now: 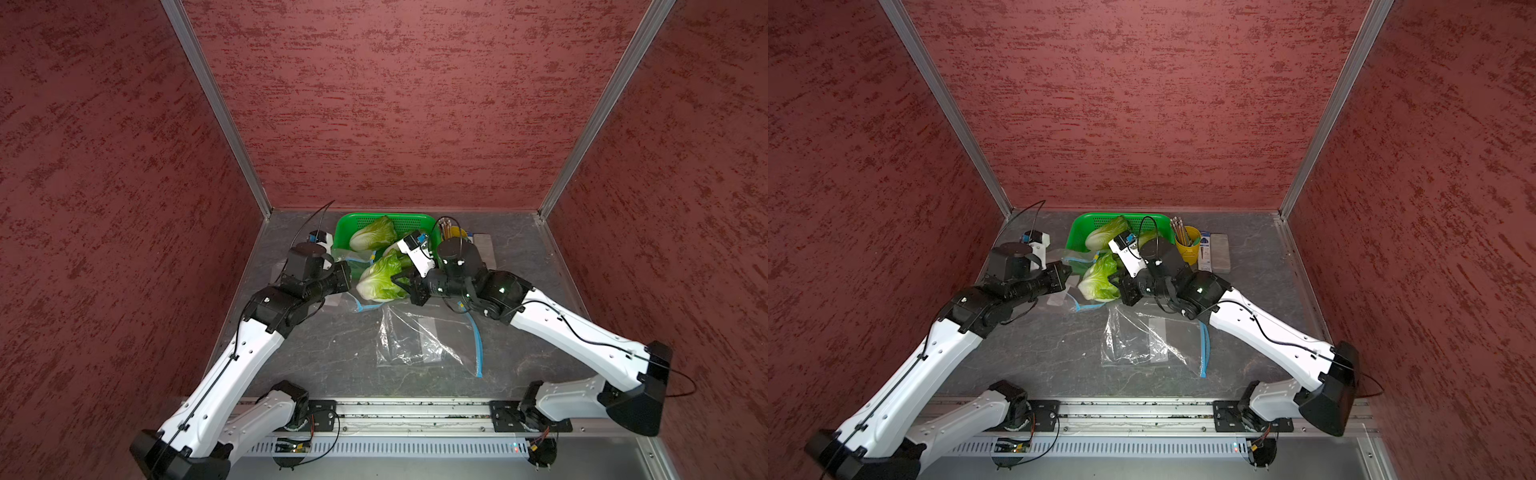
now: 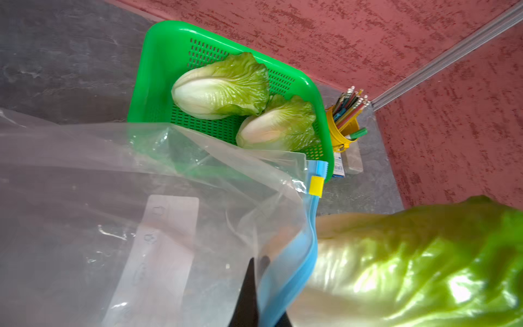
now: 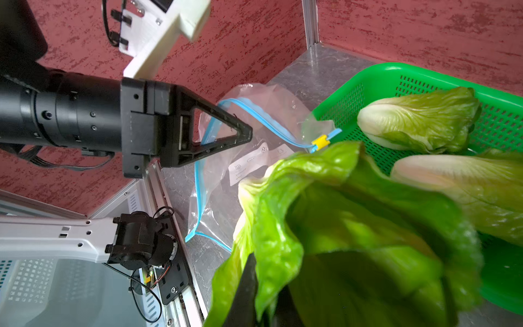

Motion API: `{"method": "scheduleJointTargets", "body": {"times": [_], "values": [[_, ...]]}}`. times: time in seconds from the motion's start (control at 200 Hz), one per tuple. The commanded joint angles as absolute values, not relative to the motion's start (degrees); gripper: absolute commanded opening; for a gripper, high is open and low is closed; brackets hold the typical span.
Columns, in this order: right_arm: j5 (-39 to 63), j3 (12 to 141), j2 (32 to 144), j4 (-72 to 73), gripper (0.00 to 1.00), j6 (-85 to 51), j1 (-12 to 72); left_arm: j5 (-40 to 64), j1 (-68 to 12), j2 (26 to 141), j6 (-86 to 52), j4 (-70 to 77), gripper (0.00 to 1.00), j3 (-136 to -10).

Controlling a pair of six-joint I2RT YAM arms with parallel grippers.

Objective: Put the chinese cabbages into a zipper bag and zip it
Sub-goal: Place the Chinese cabbage in the zipper food storage bag.

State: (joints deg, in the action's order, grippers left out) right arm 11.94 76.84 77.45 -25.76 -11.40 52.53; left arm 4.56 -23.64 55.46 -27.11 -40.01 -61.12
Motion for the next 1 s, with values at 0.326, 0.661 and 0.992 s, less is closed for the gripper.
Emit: {"method": "scheduleJointTargets", "body": {"times": [0.326,0.661,0.992], "values": [[11.2,79.0,80.6,-21.7,0.04,-7.1,55.7,9.2,-23.4,53.2,-25.8,-40.4,0.00,-63.5],[11.8,77.1,79.3,-14.5,0.05,-5.2,56.6,12.3,-23.4,52.8,-27.4,-37.8,0.00,-63.3],[15.3,78.2,82.5,-13.7,0.05,-3.4,56.6,12.1,-23.2,51.8,-29.2,-36.1,0.00,-63.3]]}}
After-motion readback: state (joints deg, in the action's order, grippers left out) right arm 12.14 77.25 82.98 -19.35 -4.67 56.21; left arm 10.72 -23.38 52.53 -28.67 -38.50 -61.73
